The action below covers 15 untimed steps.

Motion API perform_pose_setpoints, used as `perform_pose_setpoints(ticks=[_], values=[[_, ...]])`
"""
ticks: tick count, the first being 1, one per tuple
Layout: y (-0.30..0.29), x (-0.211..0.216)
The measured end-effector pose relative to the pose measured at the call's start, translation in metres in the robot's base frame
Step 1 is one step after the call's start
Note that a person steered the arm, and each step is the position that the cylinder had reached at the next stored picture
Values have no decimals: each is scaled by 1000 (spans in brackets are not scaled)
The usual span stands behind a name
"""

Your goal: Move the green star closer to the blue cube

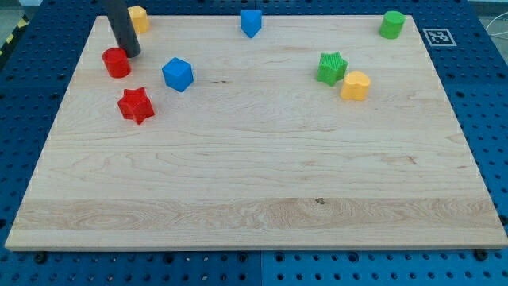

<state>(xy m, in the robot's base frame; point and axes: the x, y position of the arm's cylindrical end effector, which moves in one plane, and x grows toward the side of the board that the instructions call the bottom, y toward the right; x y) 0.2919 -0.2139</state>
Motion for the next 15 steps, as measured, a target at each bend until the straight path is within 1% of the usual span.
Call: perform_pose_setpoints(ticks=[3,5,6,12,15], values=[[10,0],[74,-7],[93,-7],[105,-7],[137,-7]])
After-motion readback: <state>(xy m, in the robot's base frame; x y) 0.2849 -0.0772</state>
